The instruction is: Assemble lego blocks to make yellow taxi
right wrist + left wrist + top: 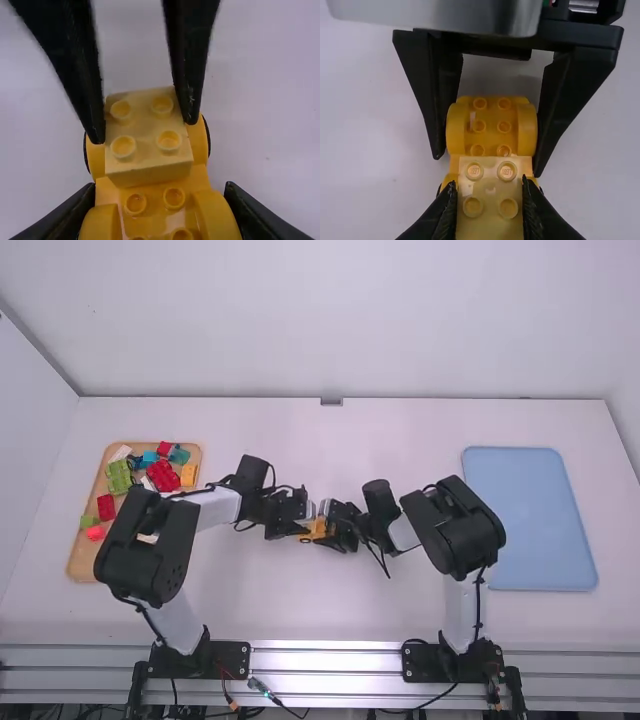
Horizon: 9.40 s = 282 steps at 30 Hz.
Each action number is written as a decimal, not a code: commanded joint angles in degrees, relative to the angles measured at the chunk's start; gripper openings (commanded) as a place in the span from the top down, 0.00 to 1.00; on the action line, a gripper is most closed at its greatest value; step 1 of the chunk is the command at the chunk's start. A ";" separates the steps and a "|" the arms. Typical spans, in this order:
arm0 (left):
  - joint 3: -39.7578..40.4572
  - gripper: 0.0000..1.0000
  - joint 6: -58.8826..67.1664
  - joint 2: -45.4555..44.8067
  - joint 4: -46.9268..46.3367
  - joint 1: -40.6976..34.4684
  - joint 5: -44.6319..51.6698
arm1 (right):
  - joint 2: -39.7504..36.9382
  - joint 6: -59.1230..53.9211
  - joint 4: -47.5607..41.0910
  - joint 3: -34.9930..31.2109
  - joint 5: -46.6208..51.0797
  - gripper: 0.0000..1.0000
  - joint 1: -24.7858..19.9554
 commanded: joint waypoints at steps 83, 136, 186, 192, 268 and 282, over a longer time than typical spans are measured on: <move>14.38 0.01 -49.27 -20.46 -9.11 15.26 -42.03 | -5.88 -0.09 -14.84 0.13 15.19 0.01 0.00; 36.35 0.10 -45.79 7.63 -39.78 37.16 -32.70 | -36.26 2.08 -42.03 2.78 38.34 0.01 0.00; 24.55 0.50 -41.66 7.72 -28.55 36.81 -36.48 | -36.26 2.58 -41.05 2.78 38.36 0.01 0.00; 23.52 0.50 -41.57 8.79 -27.06 36.65 -37.16 | -36.26 2.54 -41.16 2.78 38.34 0.01 0.00; 43.93 0.98 -28.15 19.96 -34.05 -30.84 -33.51 | -72.39 44.98 -61.92 2.56 61.00 0.01 -28.52; 45.09 0.34 -25.05 23.80 -35.47 -33.38 -34.16 | -66.53 44.52 -58.64 2.56 60.54 0.01 -28.83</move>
